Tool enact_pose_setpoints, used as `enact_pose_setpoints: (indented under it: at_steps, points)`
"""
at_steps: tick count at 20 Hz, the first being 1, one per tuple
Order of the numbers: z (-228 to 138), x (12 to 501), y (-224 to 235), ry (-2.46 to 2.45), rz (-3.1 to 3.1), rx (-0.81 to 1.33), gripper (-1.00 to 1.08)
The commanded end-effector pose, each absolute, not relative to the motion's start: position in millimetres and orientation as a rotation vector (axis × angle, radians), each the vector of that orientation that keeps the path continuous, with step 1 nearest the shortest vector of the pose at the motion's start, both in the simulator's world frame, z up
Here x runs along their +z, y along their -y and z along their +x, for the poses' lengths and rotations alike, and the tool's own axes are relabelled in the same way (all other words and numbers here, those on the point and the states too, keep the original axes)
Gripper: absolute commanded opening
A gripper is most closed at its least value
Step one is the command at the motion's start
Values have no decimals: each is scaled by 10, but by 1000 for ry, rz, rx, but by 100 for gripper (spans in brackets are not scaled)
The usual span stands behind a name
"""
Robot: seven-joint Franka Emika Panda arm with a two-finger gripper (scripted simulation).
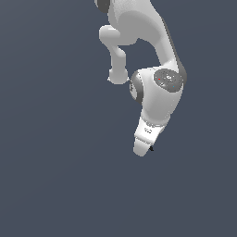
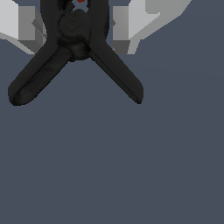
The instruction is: Pick up the object and move it to a goal position.
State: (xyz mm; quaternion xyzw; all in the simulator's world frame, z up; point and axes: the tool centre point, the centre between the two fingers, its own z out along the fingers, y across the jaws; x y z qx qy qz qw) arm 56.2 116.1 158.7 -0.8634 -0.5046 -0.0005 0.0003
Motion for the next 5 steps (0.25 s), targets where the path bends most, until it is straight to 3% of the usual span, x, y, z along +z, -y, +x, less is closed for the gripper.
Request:
enact_pose_setpoints:
  at_steps: [1,5]
  points:
    - [597,1639,-1172,1585,-2712,0,-100]
    - [616,1665,-1178,1585,-2712,0,-100]
